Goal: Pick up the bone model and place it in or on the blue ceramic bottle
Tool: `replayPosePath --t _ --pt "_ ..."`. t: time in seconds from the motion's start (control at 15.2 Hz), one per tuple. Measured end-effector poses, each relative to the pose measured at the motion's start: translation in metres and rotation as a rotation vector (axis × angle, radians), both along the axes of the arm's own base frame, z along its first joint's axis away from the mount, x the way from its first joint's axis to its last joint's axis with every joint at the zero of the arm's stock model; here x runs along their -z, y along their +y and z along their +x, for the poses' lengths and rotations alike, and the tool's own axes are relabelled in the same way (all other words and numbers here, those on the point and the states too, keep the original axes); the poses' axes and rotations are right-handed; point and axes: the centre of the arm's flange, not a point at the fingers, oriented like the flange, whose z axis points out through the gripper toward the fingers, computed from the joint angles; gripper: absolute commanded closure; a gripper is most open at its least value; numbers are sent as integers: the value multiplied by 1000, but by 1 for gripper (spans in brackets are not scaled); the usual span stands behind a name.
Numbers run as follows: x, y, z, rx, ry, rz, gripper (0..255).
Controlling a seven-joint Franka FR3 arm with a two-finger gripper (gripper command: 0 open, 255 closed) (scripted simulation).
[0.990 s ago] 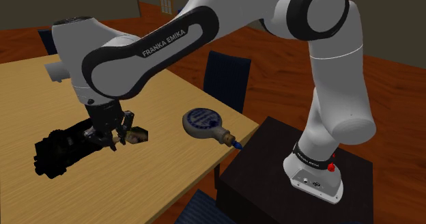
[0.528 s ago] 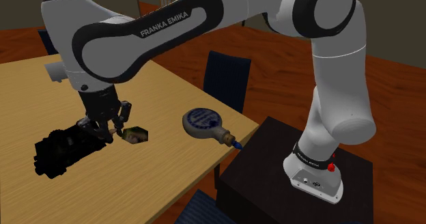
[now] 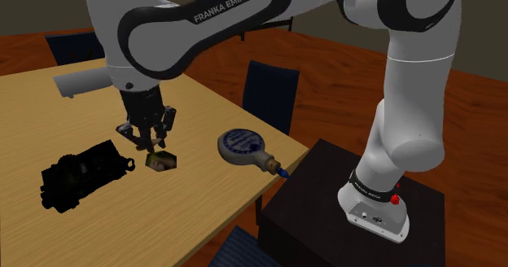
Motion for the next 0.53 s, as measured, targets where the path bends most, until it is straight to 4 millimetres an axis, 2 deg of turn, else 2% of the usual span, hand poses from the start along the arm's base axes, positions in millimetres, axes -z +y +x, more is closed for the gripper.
replayPosePath --t 0.53 --pt "0 -102 -26 1 0 -1 255"
